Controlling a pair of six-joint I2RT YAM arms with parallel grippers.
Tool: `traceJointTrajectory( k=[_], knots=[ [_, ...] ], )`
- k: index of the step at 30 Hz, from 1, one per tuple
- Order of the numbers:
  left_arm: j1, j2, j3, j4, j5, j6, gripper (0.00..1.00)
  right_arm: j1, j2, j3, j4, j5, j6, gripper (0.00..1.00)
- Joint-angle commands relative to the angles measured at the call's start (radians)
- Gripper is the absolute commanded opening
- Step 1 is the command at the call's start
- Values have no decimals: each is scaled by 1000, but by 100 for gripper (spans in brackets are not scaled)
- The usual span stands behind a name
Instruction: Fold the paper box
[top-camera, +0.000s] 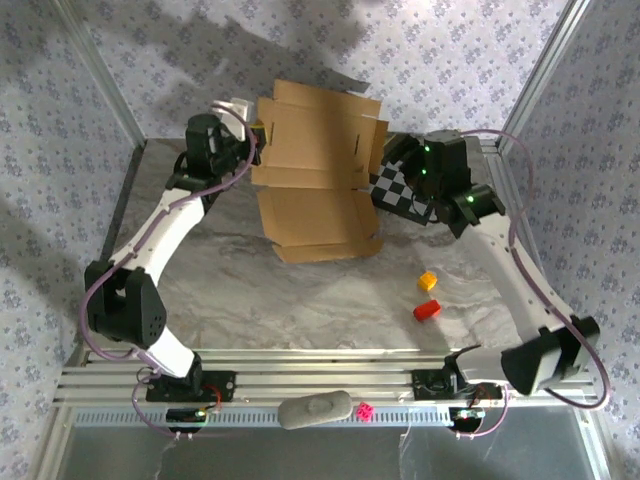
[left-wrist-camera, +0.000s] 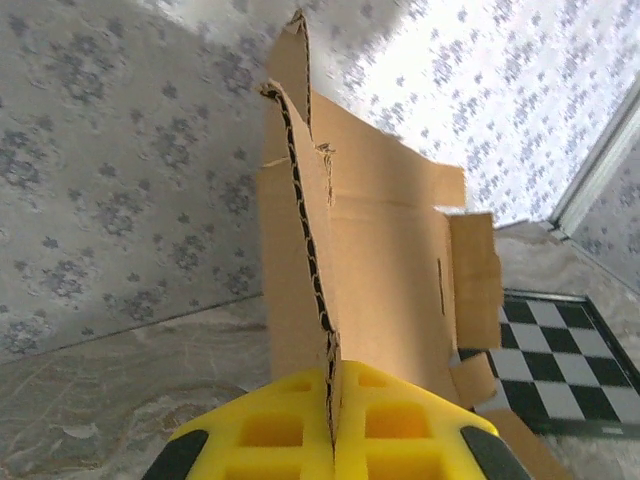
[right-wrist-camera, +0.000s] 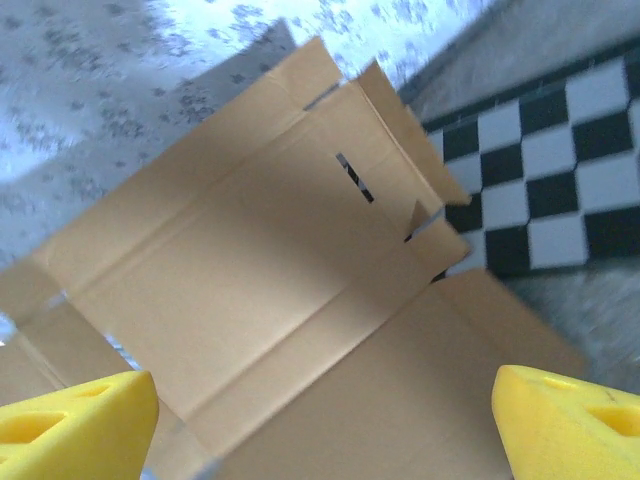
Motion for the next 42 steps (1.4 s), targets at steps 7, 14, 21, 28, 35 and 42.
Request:
traceJointTrajectory(
  k=[7, 14, 21, 28, 35, 42],
  knots=[
    [-63, -214, -156, 49, 154, 247, 0, -64, 330, 338, -36, -284, 482, 86],
    [-120, -319, -228, -46, 111, 375, 0, -65, 495, 528, -80, -418, 537, 88],
    [-143, -344, -234, -83, 80, 433, 0, -79, 504, 469, -26, -475, 596, 82],
    [-147, -355, -248, -95, 74, 448, 0, -107, 556, 511, 39, -523, 629, 77],
    [-147, -363, -256, -95, 60, 450, 0, -107, 595, 526, 76, -531, 655, 58],
    [-148, -391, -302, -80, 34, 448, 0, -90, 639, 538, 104, -531, 674, 34]
  ],
)
